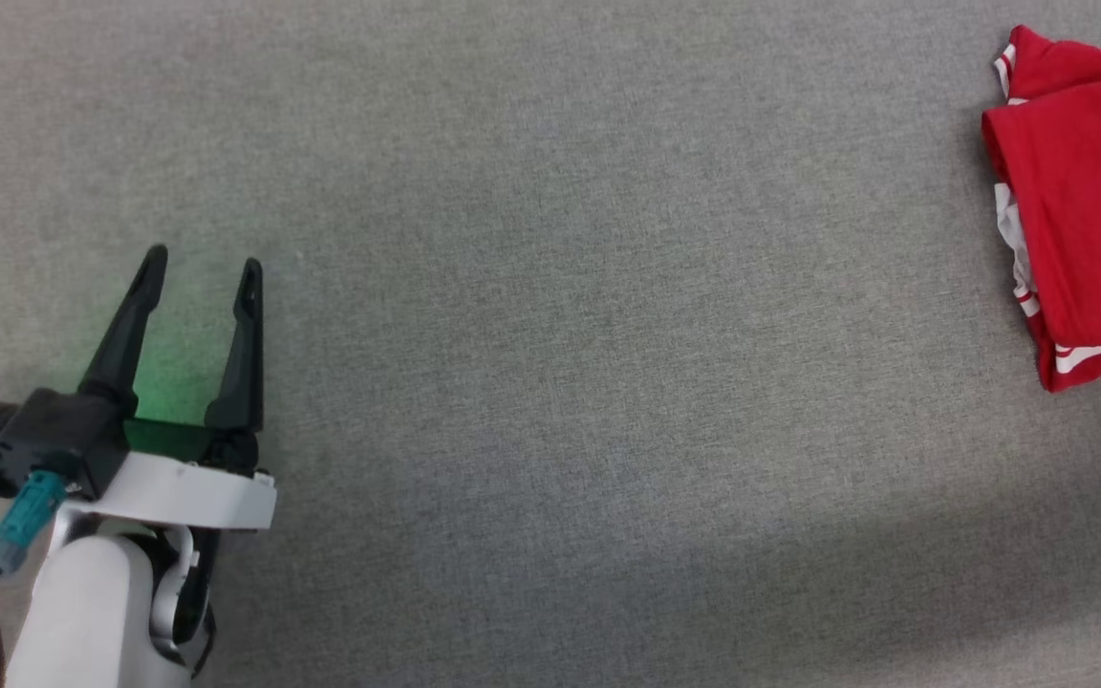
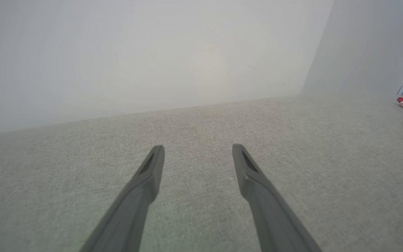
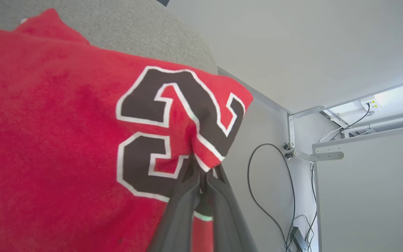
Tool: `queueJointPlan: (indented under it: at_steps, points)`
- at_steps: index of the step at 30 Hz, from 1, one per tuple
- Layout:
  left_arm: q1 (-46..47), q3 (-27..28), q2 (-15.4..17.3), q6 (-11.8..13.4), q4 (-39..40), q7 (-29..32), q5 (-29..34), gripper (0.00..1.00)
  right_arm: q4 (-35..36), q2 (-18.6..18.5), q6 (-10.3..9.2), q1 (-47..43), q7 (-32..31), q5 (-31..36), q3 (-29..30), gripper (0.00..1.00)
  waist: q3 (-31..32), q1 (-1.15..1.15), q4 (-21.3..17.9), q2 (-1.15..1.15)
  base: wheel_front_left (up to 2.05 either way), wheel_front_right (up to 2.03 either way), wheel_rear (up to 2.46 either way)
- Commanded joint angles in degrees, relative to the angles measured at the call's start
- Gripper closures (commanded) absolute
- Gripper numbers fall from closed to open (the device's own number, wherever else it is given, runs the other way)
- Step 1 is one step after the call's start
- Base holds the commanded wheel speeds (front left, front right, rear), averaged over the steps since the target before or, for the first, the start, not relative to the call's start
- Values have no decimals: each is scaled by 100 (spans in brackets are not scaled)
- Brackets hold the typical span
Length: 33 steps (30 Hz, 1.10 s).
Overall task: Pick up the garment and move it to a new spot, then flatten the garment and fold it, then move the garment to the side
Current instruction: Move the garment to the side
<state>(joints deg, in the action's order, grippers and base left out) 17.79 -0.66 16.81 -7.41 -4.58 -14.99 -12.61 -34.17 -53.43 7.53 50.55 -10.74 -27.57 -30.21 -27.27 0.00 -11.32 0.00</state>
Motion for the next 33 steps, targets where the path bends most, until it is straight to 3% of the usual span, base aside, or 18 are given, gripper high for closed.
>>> queueJointPlan:
  at_steps: [1,21,22,23,27,28,30,31,33]
  points:
    - [100,3,16,-15,21,-19,34,0,-123,63,-8,114,62,60,-56,100,-83,0,-36,0,0,0,0]
    - [147,-60,104,-8,-39,-19,34,0,-1384,632,-8,637,469,175,-324,100,-188,0,-63,0,0,0,0]
    - [131,-54,99,-8,-41,-19,35,0,-1435,644,-8,667,486,176,-332,94,-164,0,-66,0,0,0,0]
    - [117,-49,94,-8,-48,-19,32,0,-1471,650,-8,695,511,180,-336,76,-140,0,-69,0,0,0,0]
    - [80,-47,63,-8,-81,-19,33,0,-1591,666,-8,774,566,170,-396,55,0,0,-78,0,0,0,0]
    - [67,-51,57,-8,-88,-19,33,0,-1608,664,-8,793,574,165,-408,39,40,0,-78,0,0,0,0]
    - [46,-50,47,-8,-99,-19,33,0,-1629,673,-8,787,571,161,-423,41,84,0,-79,0,0,0,0]
    - [24,-49,36,-8,-113,-19,29,0,-1653,693,-8,784,582,132,-419,46,131,0,-78,0,0,0,0]
    - [0,-37,14,-8,-124,-19,17,0,-1669,719,-8,785,637,108,-411,40,228,0,-69,0,0,0,0]
